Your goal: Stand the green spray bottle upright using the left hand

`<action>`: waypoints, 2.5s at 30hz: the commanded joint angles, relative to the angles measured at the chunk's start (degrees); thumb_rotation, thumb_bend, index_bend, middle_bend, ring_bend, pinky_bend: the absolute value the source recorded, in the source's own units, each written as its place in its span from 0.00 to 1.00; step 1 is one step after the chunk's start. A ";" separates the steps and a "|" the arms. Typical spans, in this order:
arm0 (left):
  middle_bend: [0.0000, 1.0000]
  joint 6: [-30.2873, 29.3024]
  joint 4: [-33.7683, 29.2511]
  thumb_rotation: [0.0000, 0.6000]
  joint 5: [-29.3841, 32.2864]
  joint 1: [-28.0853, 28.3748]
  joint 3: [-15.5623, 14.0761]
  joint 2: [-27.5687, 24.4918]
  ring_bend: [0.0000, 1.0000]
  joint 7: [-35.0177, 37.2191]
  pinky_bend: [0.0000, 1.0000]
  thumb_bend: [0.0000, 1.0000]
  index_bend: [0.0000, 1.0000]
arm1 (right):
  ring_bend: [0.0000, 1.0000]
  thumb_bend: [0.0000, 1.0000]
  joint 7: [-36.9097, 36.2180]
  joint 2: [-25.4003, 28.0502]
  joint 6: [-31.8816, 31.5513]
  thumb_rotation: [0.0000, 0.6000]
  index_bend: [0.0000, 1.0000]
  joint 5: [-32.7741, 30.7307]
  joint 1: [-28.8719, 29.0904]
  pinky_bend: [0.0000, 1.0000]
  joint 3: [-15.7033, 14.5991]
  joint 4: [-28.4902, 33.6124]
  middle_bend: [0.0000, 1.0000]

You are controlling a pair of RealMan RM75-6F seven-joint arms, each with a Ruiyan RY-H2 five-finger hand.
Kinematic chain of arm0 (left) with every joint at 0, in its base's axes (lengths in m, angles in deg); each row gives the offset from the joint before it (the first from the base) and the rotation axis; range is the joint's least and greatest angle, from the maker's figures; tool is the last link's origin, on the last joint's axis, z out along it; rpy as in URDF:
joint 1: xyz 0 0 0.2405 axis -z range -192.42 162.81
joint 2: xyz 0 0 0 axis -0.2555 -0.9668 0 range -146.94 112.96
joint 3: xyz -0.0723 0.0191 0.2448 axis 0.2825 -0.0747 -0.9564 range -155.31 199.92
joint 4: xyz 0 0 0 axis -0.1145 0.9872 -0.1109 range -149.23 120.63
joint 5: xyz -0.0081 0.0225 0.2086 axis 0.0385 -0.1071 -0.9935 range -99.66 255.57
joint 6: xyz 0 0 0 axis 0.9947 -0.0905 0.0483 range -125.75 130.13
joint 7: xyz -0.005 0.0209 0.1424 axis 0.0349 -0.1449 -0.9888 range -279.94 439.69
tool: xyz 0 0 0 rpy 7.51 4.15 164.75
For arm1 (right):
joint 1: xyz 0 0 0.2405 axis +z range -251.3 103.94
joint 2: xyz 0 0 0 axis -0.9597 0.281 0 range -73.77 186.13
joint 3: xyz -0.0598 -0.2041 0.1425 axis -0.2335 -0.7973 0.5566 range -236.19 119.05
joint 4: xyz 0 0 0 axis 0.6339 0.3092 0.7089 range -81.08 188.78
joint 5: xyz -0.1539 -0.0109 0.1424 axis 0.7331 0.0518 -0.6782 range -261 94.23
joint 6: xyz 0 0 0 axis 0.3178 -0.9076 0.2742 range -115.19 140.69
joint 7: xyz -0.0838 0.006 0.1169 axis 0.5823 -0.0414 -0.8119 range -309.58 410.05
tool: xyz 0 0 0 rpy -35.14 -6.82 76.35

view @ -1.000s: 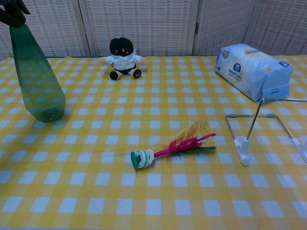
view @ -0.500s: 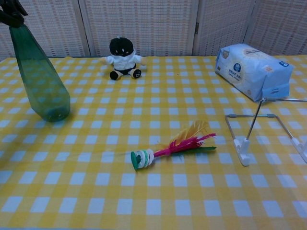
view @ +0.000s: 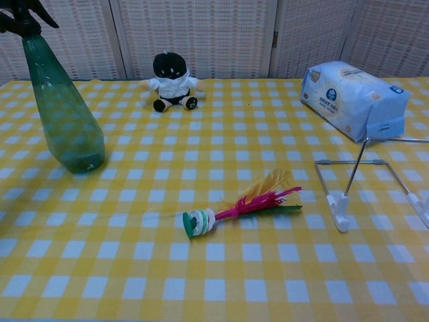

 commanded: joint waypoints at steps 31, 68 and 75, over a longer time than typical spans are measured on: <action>1.00 3.94 -3.52 1.00 -21.57 -12.41 2.83 -8.20 1.00 21.39 1.00 0.34 0.26 | 0.04 0.36 1.55 -0.02 -1.72 1.00 0.00 -0.05 -0.78 0.37 0.01 0.58 0.00; 0.13 -41.89 14.40 1.00 -78.64 -45.19 -20.45 17.97 0.06 -4.57 0.00 0.17 0.09 | 0.00 0.36 13.90 -4.48 -4.81 1.00 0.00 -3.01 -3.79 0.00 2.33 2.89 0.00; 0.13 -38.90 15.85 1.00 -77.45 -44.16 -22.10 17.78 0.05 -6.23 0.00 0.17 0.10 | 0.00 0.36 22.01 -5.83 -7.57 1.00 0.00 -4.51 -6.15 0.00 3.51 4.43 0.00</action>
